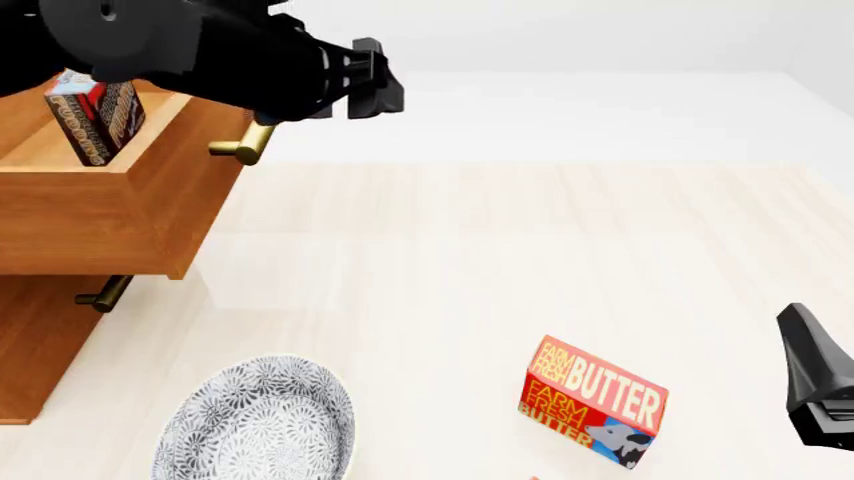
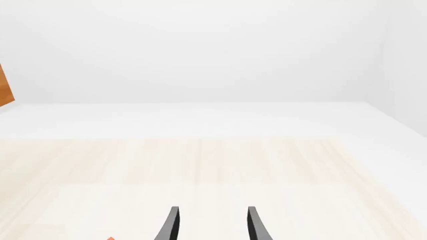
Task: Put the chocolate pudding in the top drawer of the cabinet and close it.
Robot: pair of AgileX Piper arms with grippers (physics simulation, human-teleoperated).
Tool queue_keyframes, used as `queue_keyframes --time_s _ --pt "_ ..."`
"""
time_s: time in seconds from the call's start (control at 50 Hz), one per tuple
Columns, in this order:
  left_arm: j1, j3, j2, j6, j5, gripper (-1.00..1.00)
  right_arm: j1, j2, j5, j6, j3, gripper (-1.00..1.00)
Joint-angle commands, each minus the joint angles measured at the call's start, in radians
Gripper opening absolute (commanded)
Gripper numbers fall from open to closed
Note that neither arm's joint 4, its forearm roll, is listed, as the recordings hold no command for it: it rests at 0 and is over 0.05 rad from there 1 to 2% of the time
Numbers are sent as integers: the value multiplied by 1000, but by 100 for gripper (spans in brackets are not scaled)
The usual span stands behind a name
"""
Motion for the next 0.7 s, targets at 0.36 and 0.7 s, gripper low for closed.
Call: queue_keyframes --time_s 0.36,0.7 --pt "31 48 19 -26 -47 100 0 0 0 0 0 100" --pt "38 70 42 -56 -80 100 0 0 0 0 0 100"
